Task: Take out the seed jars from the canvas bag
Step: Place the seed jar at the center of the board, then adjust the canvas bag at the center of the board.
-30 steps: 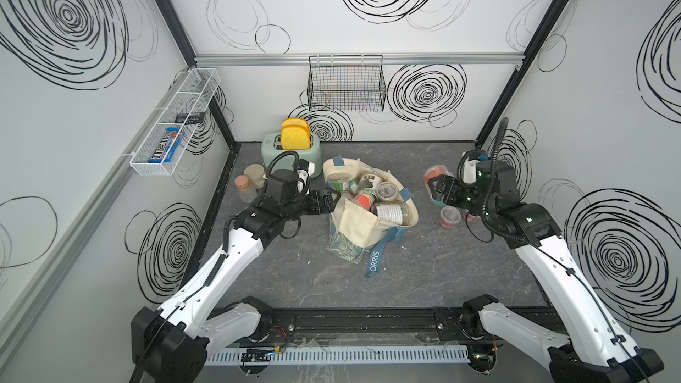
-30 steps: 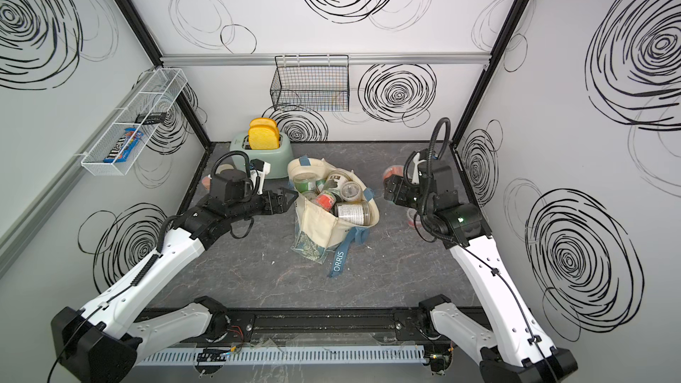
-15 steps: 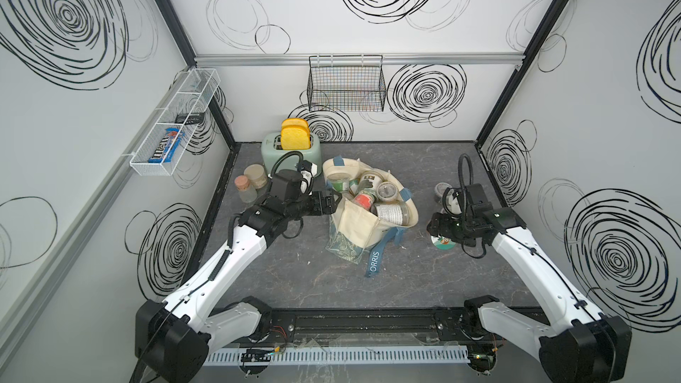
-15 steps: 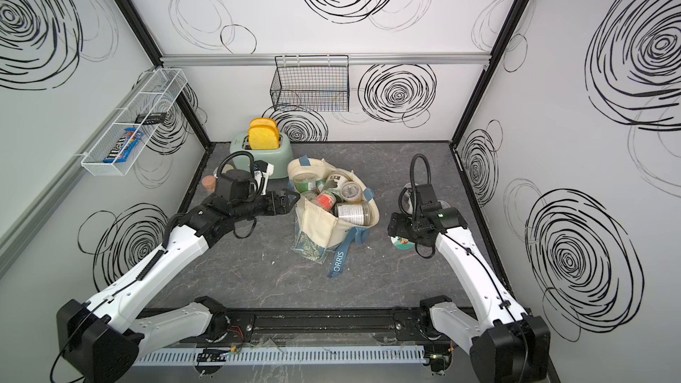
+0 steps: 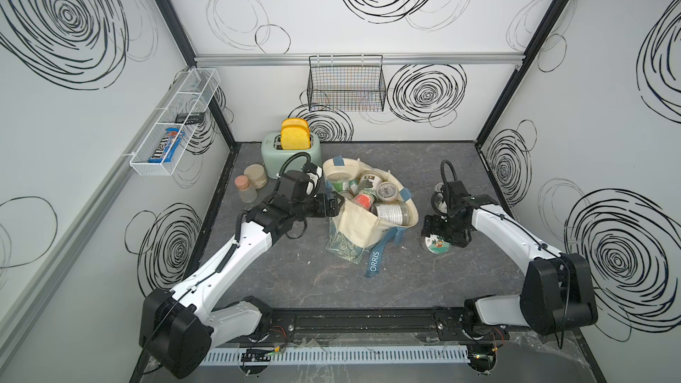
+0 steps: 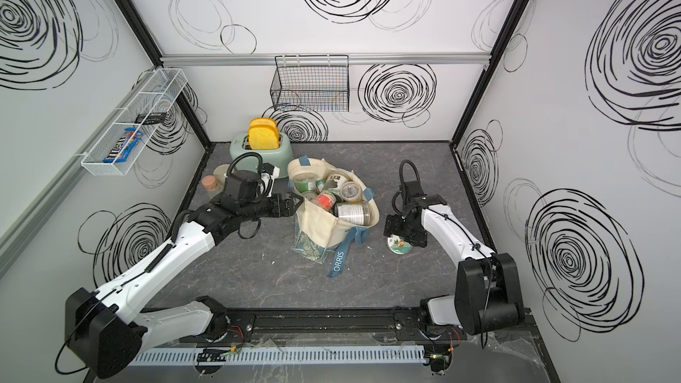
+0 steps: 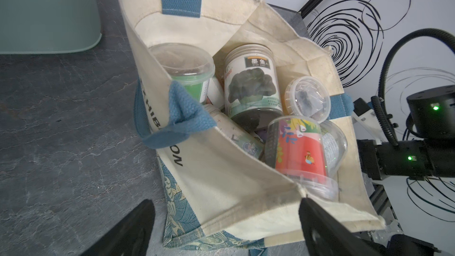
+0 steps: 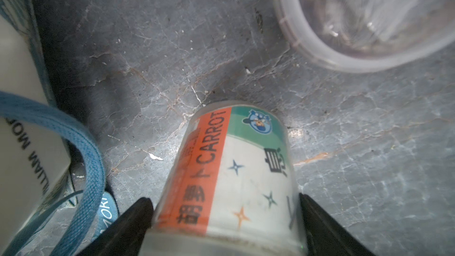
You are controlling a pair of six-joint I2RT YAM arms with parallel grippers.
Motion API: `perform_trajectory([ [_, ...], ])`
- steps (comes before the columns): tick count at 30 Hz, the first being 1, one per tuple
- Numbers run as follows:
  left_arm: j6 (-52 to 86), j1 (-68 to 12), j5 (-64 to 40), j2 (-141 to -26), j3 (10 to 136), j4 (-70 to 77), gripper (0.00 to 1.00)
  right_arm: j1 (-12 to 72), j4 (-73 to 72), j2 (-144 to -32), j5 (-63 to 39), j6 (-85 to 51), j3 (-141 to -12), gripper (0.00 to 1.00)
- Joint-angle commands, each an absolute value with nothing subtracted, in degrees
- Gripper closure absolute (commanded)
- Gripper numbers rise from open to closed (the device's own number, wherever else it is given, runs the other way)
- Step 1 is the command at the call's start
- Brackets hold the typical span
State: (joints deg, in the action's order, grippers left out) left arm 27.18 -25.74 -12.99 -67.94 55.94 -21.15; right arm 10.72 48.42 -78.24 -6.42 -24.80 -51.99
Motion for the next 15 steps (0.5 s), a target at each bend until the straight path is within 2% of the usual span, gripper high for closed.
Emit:
perform_trajectory([
  [1,26.52,-26.27,-12.13,-68.29,57.29,-21.0,0.04,9.92,48.49,-78.15,-5.31,-23.74,-54.4,0.04],
  [2,26.52,-26.38,-12.13,-68.46,57.52,-21.08,0.04,9.65,49.04,-77.97,-4.81,-23.48,-55.51,0.01],
  [11,27.55,-26.98,-13.92,-68.77,57.7,-20.44,0.04,8.24,52.67,-75.63,-6.15,-21.3,-62.01,0.02],
  [15,28.07,-26.38,-15.64,-67.72,57.82,-20.28,0.04,8.78,51.5,-70.5,-13.03,-20.45,-64.36,0.02],
])
